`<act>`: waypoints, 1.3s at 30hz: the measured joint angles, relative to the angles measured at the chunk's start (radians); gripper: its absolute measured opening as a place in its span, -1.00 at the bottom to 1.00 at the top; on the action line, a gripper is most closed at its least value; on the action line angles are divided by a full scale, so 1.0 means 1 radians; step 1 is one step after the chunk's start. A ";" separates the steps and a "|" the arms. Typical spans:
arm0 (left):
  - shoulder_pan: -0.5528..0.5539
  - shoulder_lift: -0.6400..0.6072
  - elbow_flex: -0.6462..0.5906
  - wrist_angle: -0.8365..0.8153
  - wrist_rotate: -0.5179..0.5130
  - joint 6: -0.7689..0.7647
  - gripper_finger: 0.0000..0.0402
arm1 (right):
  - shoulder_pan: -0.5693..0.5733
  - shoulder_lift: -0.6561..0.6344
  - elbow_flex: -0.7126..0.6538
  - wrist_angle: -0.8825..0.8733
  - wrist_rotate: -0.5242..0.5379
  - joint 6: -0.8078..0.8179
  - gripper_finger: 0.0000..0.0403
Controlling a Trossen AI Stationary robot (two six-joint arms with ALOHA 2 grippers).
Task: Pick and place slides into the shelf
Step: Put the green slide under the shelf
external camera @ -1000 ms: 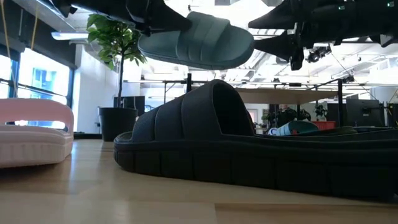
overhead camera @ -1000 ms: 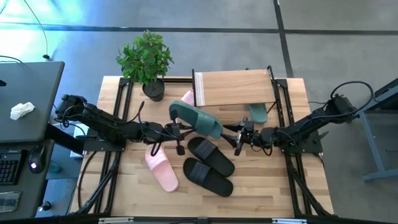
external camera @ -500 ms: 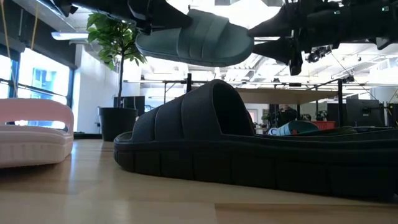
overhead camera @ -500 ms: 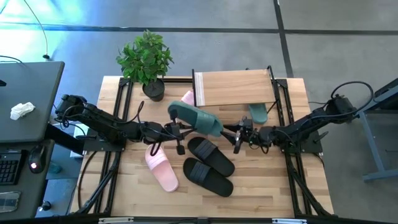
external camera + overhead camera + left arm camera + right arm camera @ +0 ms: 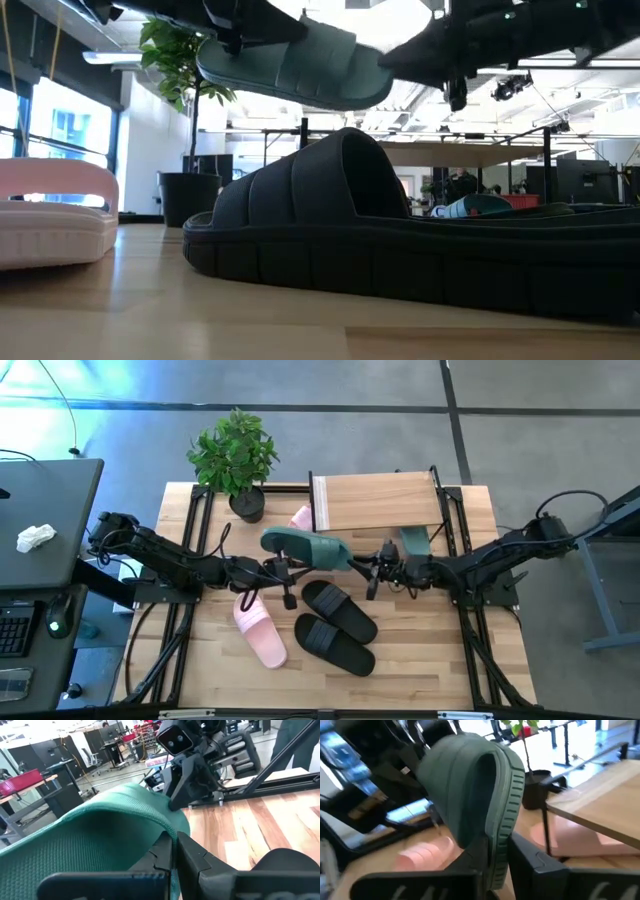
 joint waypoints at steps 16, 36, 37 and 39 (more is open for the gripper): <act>0.002 0.001 0.000 -0.066 0.128 0.086 -0.63 | 0.043 0.000 0.024 -0.098 0.128 -0.088 -0.99; -0.021 -0.100 0.000 -0.352 0.269 0.177 -0.14 | 0.143 -0.079 0.028 -0.335 0.293 -0.019 -1.00; -0.028 -0.115 0.000 -0.362 0.266 0.193 -0.15 | 0.146 -0.091 0.028 -0.338 0.292 -0.017 -1.00; -0.044 -0.138 0.000 -0.384 0.240 0.216 -0.18 | 0.153 -0.123 0.028 -0.351 0.283 -0.015 -1.00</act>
